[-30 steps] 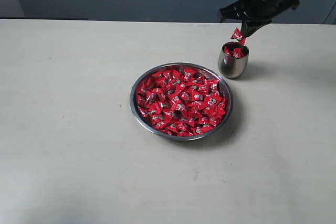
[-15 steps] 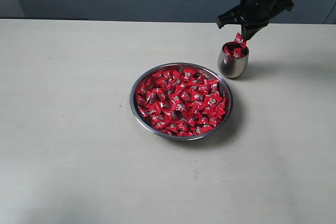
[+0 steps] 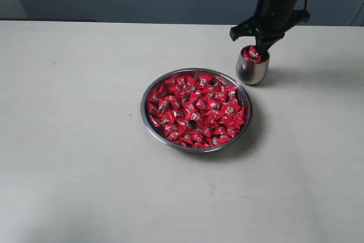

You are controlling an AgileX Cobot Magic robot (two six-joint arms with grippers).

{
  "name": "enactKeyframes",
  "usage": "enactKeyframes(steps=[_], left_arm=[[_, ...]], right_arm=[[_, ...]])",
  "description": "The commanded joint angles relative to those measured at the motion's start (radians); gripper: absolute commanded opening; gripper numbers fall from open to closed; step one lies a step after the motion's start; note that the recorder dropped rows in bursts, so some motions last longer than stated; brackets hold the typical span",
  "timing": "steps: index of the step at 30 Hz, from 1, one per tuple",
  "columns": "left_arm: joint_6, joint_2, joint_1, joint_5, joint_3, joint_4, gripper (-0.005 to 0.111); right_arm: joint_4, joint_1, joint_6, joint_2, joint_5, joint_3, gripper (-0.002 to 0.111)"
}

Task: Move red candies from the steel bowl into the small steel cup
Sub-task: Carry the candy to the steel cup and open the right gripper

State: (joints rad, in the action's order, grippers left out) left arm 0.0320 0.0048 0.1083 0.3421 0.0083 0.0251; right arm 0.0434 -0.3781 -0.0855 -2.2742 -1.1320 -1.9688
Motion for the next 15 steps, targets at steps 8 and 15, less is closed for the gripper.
enactKeyframes(steps=[8,15], left_arm=[[-0.003,-0.005,0.000,-0.008,-0.008,0.002,0.000],[-0.003,-0.005,0.000,-0.008,-0.008,0.002,0.000]], right_arm=[[-0.002,-0.001,-0.009,0.003,0.019,-0.007,0.000],[-0.028,-0.001,-0.012,0.003,0.021,-0.007,0.036]])
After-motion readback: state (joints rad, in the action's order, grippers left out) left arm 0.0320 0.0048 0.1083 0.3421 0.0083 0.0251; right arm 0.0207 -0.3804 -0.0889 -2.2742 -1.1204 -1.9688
